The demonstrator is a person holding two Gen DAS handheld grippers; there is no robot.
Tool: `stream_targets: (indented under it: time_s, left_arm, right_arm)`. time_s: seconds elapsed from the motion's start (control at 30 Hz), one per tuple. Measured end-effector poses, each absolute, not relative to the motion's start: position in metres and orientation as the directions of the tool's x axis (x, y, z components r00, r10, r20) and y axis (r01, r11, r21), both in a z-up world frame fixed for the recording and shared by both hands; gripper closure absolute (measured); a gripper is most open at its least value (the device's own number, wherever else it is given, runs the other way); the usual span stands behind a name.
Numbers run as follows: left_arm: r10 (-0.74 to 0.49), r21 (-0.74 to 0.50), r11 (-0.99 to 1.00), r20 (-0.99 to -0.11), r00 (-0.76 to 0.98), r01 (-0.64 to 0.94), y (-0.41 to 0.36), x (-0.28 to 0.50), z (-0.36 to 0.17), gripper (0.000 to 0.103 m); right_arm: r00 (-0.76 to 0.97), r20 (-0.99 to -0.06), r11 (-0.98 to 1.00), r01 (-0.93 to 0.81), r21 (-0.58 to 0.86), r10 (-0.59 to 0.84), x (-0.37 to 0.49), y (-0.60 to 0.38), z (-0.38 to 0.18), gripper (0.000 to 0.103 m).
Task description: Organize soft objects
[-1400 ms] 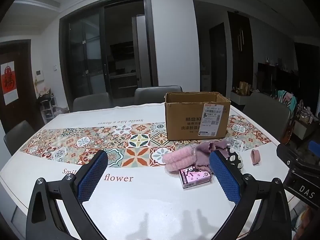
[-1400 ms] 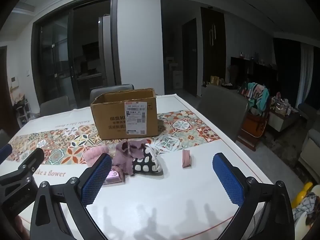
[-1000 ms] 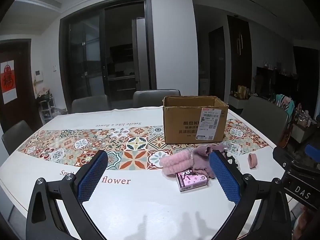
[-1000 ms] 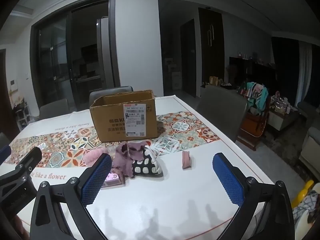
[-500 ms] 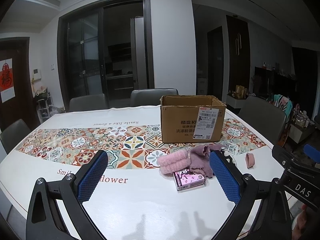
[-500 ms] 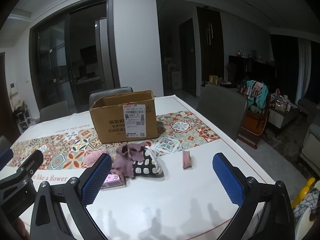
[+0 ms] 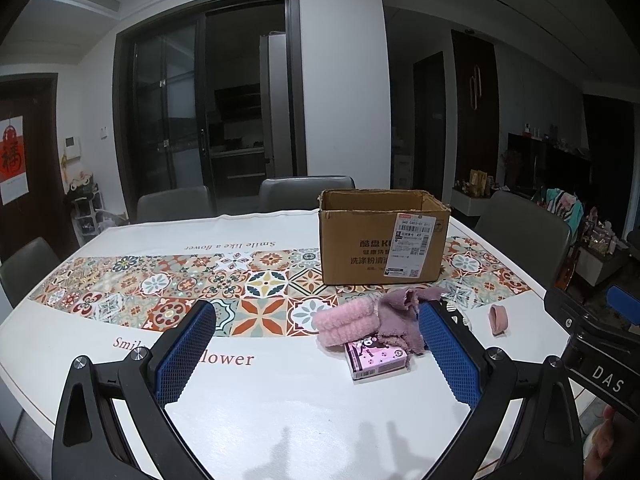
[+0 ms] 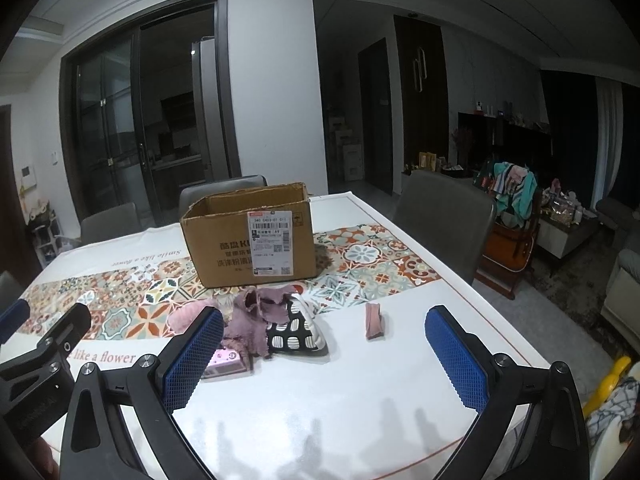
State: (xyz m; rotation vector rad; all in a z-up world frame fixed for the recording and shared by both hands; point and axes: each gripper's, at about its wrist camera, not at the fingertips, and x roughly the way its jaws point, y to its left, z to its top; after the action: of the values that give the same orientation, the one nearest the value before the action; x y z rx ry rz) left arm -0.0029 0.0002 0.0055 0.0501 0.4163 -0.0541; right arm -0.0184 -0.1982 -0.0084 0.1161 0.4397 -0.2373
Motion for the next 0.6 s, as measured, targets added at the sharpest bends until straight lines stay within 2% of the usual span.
stream_targets:
  time_s: [0.6]
  left_arm:
    - [-0.042, 0.036, 0.997, -0.404, 0.914, 0.061, 0.0014, -0.0029, 0.0083, 0.0]
  right_arm:
    - [0.883, -0.425, 0.967, 0.246, 0.061, -0.198, -0.0197, -0.1976, -0.0035, 0.0]
